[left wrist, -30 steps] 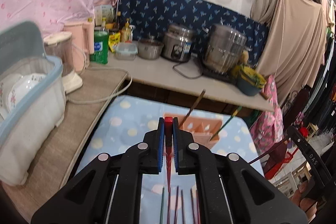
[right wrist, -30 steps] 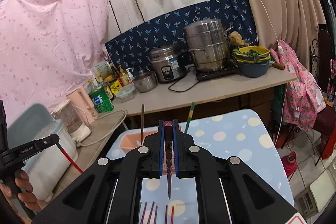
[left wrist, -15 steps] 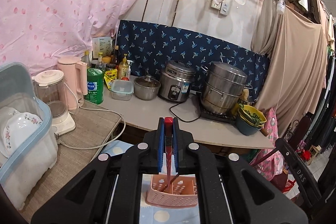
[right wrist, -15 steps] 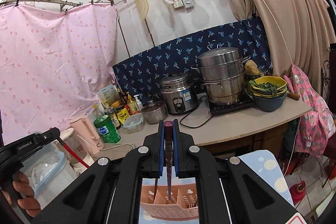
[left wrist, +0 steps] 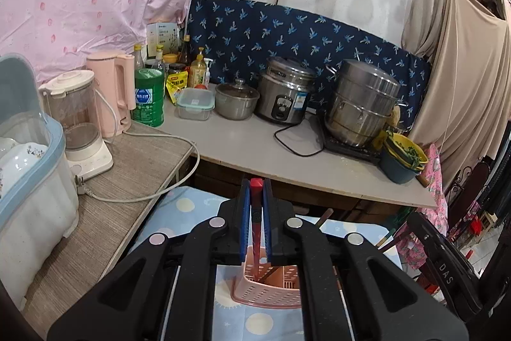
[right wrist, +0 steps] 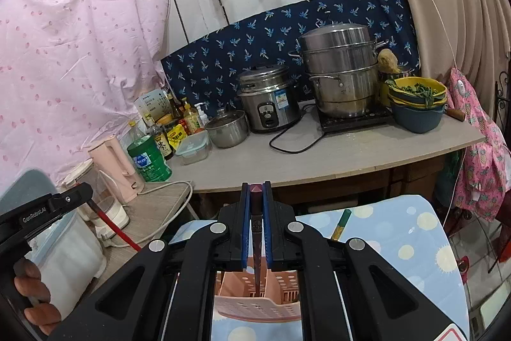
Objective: Organize utensils
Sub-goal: 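Carry both chopsticks up into the pink basket and open both tools, then move both open tools back down to the remaining chopsticks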
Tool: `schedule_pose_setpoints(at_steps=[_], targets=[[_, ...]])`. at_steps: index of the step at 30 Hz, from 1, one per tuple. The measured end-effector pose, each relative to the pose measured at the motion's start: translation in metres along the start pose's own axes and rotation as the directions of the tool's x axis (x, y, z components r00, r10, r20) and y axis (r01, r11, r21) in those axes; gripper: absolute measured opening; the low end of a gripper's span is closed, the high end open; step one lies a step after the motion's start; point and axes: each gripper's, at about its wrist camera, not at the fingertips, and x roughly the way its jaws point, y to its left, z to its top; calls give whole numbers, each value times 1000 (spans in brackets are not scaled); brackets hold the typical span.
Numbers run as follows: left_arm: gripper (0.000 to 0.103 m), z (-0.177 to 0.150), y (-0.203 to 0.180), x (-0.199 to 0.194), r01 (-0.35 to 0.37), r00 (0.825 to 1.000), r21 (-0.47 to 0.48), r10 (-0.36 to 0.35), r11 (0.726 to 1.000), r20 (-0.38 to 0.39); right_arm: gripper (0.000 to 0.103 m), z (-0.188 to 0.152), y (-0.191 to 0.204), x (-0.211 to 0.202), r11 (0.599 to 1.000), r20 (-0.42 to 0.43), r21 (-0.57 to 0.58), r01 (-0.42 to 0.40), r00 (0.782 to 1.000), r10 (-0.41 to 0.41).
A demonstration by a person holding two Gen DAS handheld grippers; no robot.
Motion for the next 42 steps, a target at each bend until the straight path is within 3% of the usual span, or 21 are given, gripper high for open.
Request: schedule_pose_setpoints(at_steps=[8,9,11,13,23,30,42], targets=[[10,-17,3,11,-15,999,10,15,1000,-31,12,-6,-5,5,1000,-14,21,-3,1000,4],[12,-18,3,11,-17,999,12,17,1000,-35,14,-6,-5,3,1000,-10,21,-4,1000,5],[28,-19,5,10,-21,999,6,21,1000,-40,21,-6,-5,-1,1000,-3,24,-6,1000,7],[34,-20,5,5,-28,999,3,28,1000,-33,23,-6,-4,-9,1000,7,25,-11,1000,11],[36,-36,11,-19,-24,999,6,24,1000,-47,27,-25,3,-53,999,17,11,-40,999,40],[37,-69,22,-38,-33,994,21,35,999,-99,28,-60,2,-83,999,-25,10,-49,998,50],[37,-157,37,-65,-36,976,80,53,996,-212,28,-161,-15,-124,999,-199,39,-36,979,43]])
